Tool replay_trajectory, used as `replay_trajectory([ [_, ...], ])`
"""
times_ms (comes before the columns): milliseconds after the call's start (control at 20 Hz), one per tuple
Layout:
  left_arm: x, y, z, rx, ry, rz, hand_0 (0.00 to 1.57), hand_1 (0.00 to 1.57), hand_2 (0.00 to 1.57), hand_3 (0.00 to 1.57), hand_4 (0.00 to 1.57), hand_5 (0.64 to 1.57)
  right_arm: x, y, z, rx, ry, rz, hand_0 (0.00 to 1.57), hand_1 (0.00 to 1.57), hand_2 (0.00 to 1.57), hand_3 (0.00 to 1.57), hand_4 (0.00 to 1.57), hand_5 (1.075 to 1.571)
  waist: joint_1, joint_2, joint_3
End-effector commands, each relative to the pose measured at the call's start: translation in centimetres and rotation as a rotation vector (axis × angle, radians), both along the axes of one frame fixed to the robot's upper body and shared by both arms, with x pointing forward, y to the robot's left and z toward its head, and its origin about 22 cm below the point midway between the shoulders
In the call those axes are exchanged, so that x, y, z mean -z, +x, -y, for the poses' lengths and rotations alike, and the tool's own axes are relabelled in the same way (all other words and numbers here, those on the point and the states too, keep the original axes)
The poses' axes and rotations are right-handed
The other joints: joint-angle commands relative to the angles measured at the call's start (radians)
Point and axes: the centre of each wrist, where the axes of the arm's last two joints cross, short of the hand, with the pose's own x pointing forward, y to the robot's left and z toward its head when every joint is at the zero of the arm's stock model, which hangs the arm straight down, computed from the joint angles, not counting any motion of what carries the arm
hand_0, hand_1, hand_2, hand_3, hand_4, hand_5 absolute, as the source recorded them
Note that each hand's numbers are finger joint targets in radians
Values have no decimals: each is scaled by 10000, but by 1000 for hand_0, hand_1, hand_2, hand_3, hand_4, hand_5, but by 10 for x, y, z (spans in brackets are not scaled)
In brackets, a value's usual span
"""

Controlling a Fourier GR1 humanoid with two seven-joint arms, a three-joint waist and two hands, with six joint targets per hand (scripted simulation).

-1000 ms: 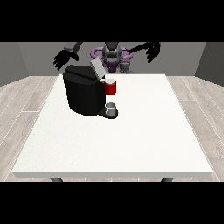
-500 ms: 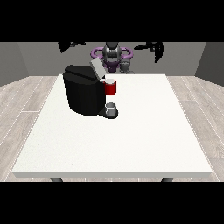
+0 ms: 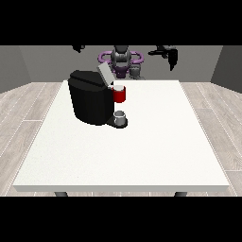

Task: Insert the coffee pod into the coffee machine and close the lid

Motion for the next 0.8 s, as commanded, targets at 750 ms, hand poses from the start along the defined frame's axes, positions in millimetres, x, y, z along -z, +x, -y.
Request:
replay_trajectory([
  [750,-34,-35,14,-418,-151,1765,0,0,0,0,0,1571,-19,53,-6,-763,258,661,0,0,0,0,0,1571,315,2205,2],
])
